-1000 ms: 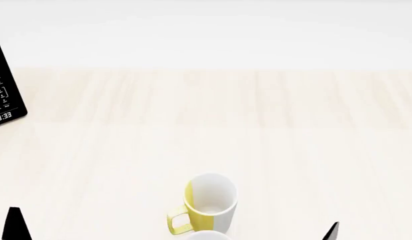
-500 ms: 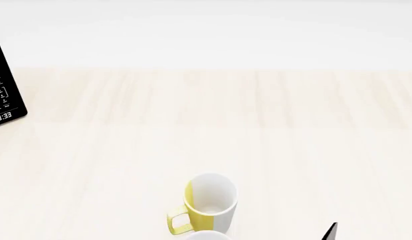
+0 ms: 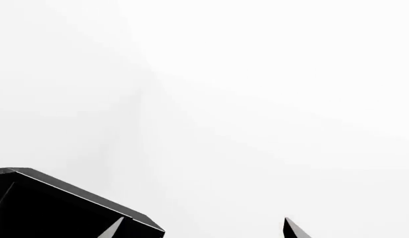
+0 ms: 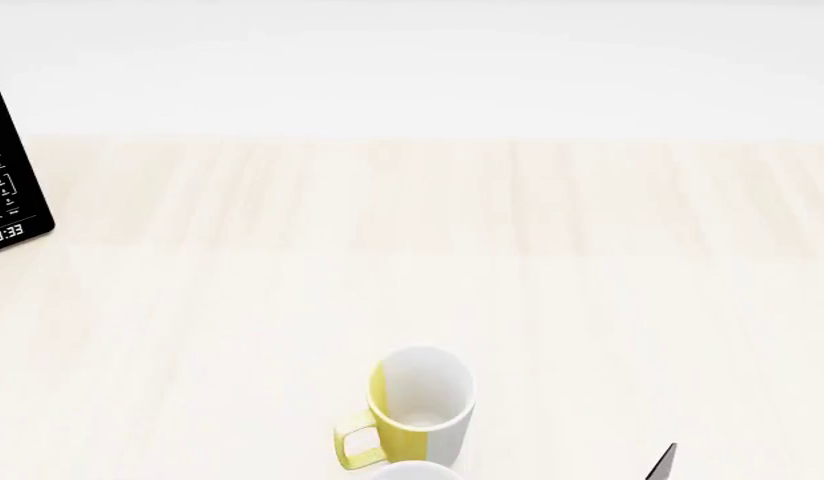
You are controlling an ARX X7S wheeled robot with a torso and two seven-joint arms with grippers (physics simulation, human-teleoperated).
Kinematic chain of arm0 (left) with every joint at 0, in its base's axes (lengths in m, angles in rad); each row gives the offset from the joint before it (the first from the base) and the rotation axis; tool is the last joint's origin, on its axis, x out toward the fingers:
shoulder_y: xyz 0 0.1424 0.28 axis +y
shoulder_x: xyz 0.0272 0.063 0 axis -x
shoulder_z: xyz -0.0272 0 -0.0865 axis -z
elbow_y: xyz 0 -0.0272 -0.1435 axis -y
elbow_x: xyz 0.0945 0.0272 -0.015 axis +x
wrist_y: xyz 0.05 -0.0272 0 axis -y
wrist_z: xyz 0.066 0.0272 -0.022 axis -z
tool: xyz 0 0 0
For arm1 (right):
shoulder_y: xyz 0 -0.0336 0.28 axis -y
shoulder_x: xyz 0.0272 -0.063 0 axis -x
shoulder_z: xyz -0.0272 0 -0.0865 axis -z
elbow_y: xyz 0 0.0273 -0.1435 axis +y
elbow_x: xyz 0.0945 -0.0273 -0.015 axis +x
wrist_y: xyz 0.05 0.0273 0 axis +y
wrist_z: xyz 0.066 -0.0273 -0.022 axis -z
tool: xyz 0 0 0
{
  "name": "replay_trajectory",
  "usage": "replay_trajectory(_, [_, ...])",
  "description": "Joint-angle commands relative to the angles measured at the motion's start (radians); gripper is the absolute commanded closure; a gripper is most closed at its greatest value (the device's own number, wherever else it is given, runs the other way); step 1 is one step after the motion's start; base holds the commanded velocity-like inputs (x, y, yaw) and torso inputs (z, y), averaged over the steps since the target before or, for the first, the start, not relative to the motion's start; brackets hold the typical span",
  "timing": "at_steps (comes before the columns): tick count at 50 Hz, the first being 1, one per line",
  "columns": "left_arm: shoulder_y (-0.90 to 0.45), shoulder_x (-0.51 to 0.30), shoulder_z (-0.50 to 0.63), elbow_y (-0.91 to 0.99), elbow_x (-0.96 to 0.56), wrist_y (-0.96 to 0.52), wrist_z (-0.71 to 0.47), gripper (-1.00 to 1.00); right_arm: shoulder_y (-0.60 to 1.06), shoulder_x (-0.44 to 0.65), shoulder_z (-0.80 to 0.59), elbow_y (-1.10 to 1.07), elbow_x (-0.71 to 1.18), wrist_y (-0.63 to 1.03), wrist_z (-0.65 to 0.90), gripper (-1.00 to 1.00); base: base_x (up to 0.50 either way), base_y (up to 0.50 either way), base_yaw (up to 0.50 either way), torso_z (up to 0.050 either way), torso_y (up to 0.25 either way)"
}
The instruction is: Put the yellow and white mug to the front of the white mug.
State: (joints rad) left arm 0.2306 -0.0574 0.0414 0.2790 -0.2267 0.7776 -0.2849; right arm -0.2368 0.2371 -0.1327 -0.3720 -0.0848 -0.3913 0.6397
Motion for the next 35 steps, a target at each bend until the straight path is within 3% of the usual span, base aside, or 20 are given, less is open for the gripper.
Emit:
replay_trajectory(1, [0.001,0.004,-0.013,-0.002,0.064,0.000,-0.060,-1.00,-0.005,-0.023,0.012,0.003,-0.049,-0.002,-0.010,-1.00,0.00,0.00,0.00,0.000,0.000])
replay_trajectory(35, [0.000,-0.054,-0.019,0.059,0.080,-0.022,-0.147,-1.00,-0.042,0.002,0.005,-0.038,-0.088,-0.047,0.021,-1.00,0.00,0.00,0.00,0.000,0.000])
